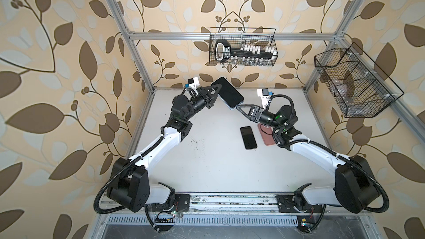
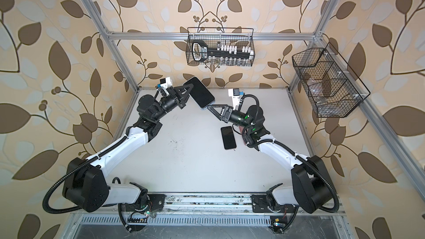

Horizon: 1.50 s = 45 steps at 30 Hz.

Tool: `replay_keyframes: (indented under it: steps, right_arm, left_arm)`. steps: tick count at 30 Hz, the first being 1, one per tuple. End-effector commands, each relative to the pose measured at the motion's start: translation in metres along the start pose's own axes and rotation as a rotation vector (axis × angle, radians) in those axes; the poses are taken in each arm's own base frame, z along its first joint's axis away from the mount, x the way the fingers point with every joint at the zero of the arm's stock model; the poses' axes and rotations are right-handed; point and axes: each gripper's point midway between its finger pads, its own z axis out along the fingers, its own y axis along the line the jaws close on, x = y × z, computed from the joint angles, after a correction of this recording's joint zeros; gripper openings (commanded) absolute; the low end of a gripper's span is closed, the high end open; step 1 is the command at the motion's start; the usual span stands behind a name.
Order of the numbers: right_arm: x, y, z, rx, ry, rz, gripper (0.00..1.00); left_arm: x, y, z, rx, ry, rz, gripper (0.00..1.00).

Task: Take the phone out of the phone case
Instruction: Remove the phone case from the phone.

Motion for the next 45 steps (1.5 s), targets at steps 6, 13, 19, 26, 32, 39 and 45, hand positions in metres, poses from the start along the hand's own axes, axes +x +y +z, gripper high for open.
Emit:
replay_keyframes:
  steps: [6,13,19,26,32,39,45]
  right_arm:
    - [-0.025,0.007,0.004,-0.021,-0.06,0.004,0.51]
    - [-0.032,0.01,0.002,-0.035,-0.08,0.01,0.49]
    - [-0.032,0.015,0.002,-0.059,-0.089,0.028,0.46]
    - [-0.029,0.023,-0.001,-0.103,-0.107,0.081,0.43]
    - [-0.024,0.02,-0.001,-0.105,-0.137,0.148,0.39]
    - [-0.017,0.018,-0.002,-0.102,-0.143,0.182,0.38]
    - [-0.019,0.019,-0.003,-0.105,-0.152,0.189,0.34]
  left_arm:
    - [0.044,-0.036,0.004,0.117,0.179,0.098,0.0]
    - [0.053,-0.029,0.005,0.103,0.215,0.114,0.0]
    - [0.05,-0.024,0.007,0.095,0.196,0.115,0.0]
    - [0.038,-0.021,0.013,0.091,0.139,0.141,0.0]
    - [0.03,-0.011,0.018,0.087,0.095,0.119,0.0]
    - [0.023,0.003,0.02,0.056,0.057,0.123,0.0]
    - [0.023,0.011,0.022,0.031,0.058,0.125,0.0]
